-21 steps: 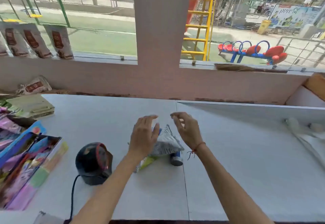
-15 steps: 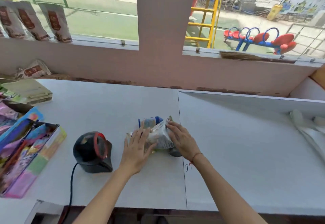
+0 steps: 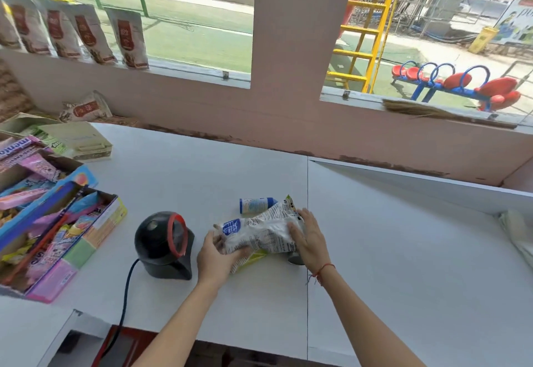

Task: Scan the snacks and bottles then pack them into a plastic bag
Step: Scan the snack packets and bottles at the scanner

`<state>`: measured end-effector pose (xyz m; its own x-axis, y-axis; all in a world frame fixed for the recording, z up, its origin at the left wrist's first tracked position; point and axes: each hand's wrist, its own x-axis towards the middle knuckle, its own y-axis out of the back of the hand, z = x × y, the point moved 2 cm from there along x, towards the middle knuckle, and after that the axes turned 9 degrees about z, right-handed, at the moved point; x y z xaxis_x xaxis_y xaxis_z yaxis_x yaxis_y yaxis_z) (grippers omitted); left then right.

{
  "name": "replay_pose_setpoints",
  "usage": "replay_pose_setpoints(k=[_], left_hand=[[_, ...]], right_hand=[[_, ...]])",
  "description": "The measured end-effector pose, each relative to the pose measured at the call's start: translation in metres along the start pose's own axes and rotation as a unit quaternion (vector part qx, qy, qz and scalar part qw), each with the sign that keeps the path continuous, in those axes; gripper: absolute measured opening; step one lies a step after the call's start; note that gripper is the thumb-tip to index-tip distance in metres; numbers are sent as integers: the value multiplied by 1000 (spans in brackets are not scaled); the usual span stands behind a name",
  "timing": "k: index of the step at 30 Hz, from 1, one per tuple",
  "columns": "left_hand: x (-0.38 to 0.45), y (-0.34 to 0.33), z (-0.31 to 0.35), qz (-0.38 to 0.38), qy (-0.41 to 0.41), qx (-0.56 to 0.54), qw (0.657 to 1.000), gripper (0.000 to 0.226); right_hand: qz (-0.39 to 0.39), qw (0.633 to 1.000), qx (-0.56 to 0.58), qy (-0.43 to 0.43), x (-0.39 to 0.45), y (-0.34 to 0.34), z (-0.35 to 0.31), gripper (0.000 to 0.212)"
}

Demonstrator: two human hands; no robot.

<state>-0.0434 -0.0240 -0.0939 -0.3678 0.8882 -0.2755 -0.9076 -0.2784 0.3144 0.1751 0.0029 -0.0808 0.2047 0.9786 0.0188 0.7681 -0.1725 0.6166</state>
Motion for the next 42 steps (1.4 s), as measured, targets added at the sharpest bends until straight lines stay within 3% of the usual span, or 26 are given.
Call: replay_pose_setpoints(k=[2, 5, 8, 12, 13, 15, 17, 20, 23, 25, 29, 42], left_hand=[[1, 2, 1, 5, 35, -81, 996, 107], [-8, 5, 7, 38, 30, -173, 984, 95], [-12, 5, 6, 22, 23, -235, 971, 94], [-15, 6, 5, -52, 94, -304, 947, 142], [-14, 5, 7, -75, 119, -318, 937, 144], [-7, -2, 8, -101, 159, -333, 924, 122], [-2, -8, 9, -71, 199, -353, 911, 88], [-9, -16, 10, -17, 244, -414, 877, 43], [-25, -18, 7, -4, 300, -457, 837, 37], [-35, -22, -1, -5, 321, -479, 817, 31], [-40, -29, -10, -24, 324, -511, 796, 28], [-47, -37, -29, -59, 368, -498, 783, 39]], right_hand=[[16, 1000, 10, -18, 1, 1, -3, 45], [39, 997, 63, -21, 5, 5, -11, 38], [48, 989, 137, -18, 6, 9, -23, 35], [63, 972, 221, -40, 11, 23, -42, 37], [57, 965, 249, -54, 11, 26, -48, 39], [39, 953, 292, -77, 10, 27, -61, 37], [28, 947, 311, -77, 5, 24, -77, 29], [39, 970, 242, -13, -9, 13, -111, 24], [42, 987, 102, 113, -29, -9, -163, 30], [0, 987, 12, 158, -41, -29, -190, 34], [-40, 980, -104, 165, -47, -59, -205, 32], [-78, 973, -167, 137, -42, -68, -196, 25]])
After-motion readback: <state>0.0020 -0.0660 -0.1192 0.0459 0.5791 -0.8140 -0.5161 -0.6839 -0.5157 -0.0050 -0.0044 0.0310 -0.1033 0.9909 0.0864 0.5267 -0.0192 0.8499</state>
